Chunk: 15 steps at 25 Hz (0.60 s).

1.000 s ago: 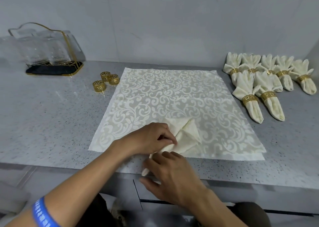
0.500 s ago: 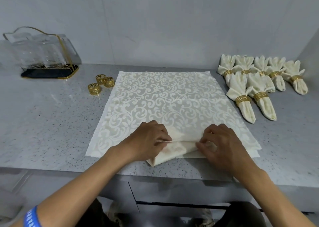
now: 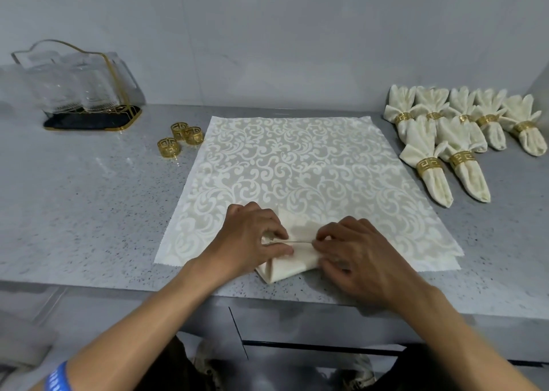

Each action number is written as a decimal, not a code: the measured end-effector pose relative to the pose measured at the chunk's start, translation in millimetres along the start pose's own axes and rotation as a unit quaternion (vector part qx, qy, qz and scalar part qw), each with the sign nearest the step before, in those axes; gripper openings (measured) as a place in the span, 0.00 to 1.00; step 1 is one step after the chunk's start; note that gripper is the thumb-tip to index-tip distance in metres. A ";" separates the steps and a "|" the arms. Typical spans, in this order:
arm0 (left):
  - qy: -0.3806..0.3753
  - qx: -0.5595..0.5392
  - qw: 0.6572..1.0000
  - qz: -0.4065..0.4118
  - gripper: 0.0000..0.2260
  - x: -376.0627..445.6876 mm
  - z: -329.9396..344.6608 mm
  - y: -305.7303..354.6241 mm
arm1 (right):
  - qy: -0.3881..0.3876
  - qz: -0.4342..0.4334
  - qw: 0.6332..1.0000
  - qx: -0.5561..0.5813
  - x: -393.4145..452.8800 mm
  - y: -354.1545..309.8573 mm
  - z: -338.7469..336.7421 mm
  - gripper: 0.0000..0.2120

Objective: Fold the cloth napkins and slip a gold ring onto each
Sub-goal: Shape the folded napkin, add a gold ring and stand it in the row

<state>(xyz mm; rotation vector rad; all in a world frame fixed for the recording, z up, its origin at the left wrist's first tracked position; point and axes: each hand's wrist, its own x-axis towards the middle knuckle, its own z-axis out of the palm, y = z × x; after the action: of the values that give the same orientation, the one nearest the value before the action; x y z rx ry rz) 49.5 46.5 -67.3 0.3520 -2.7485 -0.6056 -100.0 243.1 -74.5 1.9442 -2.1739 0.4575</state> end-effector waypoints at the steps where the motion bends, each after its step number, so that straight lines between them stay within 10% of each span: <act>1: 0.011 -0.002 1.000 0.004 0.11 0.0 1.3 -0.1 | -0.010 -0.002 1.000 0.008 -2.8 2.7 -0.7 0.13; 15: -0.119 0.083 0.979 0.143 0.29 -21.3 -19.8 -13.7 | 0.040 0.071 0.984 0.160 -2.5 10.1 10.7 0.14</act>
<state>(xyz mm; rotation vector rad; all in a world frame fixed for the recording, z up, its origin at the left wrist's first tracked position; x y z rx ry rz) 78.4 33.6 -61.4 -0.0900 -3.0092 -0.3649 -109.0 242.6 -86.5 1.8833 -2.3122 0.9438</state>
